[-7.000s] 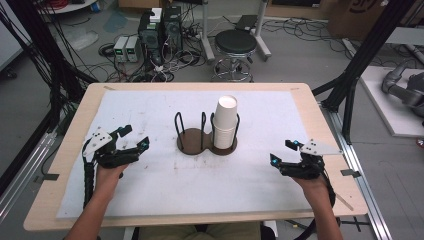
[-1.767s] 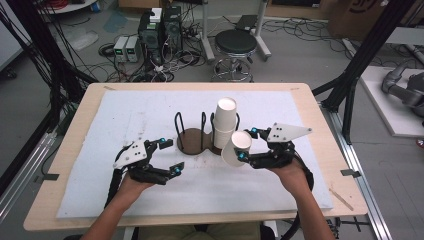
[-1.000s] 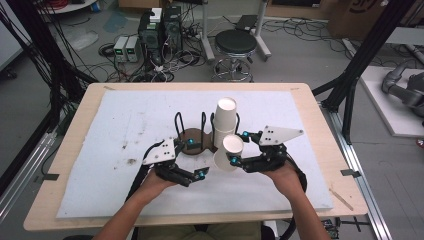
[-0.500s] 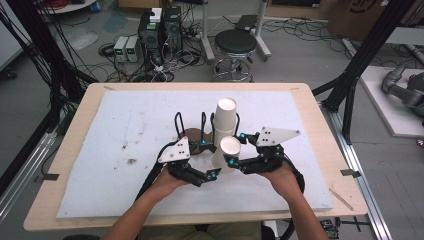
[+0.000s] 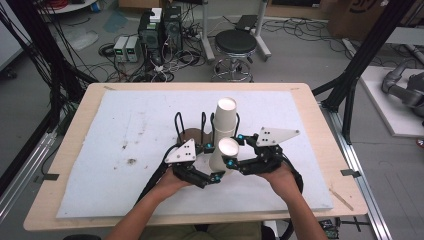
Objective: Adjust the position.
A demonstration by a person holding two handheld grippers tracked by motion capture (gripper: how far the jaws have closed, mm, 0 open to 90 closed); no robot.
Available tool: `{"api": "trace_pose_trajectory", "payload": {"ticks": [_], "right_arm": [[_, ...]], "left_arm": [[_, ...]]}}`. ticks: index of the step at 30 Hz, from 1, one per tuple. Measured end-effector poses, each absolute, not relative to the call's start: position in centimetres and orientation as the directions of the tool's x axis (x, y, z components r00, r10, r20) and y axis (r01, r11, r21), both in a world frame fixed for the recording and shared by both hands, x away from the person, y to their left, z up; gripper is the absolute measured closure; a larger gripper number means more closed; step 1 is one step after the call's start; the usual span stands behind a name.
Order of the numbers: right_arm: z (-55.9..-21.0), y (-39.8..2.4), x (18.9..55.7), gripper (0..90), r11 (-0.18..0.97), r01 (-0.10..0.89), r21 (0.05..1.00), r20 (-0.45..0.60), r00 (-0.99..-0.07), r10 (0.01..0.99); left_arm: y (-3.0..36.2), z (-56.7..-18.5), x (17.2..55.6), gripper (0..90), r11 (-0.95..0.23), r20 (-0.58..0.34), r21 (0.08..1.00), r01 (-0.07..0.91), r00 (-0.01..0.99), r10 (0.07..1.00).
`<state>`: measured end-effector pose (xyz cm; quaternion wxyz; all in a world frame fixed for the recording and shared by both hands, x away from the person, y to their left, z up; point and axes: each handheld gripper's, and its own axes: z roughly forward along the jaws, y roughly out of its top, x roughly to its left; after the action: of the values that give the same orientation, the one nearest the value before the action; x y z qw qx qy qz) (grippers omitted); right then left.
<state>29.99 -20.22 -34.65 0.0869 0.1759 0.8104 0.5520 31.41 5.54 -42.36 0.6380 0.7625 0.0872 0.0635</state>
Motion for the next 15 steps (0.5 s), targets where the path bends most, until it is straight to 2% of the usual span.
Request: {"api": "trace_pose_trajectory", "payload": {"ticks": [10, 11, 12, 13, 15], "right_arm": [[-34.9, -20.3, 30.1, 33.2, 0.322, 0.195, 0.926, 0.063, -0.923, 0.380], [-35.0, -20.4, 30.1, 29.4, 0.322, 0.194, 0.926, 0.059, -0.921, 0.386], [-35.0, -20.3, 30.0, 21.1, 0.323, 0.191, 0.927, 0.051, -0.918, 0.394], [-35.0, -20.3, 30.0, 19.4, 0.323, 0.192, 0.927, 0.049, -0.914, 0.403], [-34.9, -20.5, 30.0, 19.4, 0.334, 0.176, 0.926, 0.034, -0.920, 0.390]], "left_arm": [[6.1, -41.7, 31.1, 31.2, -0.235, 0.022, 0.971, 0.035, 0.972, 0.236], [6.1, -41.7, 31.1, 31.2, -0.235, 0.022, 0.971, 0.035, 0.972, 0.236], [6.1, -41.2, 31.0, 31.6, -0.292, 0.044, 0.956, 0.028, 0.970, 0.238], [6.1, -41.2, 31.0, 31.6, -0.292, 0.044, 0.956, 0.028, 0.970, 0.238], [6.1, -40.4, 31.1, 31.6, -0.390, 0.057, 0.920, 0.035, 0.973, 0.222]]}}
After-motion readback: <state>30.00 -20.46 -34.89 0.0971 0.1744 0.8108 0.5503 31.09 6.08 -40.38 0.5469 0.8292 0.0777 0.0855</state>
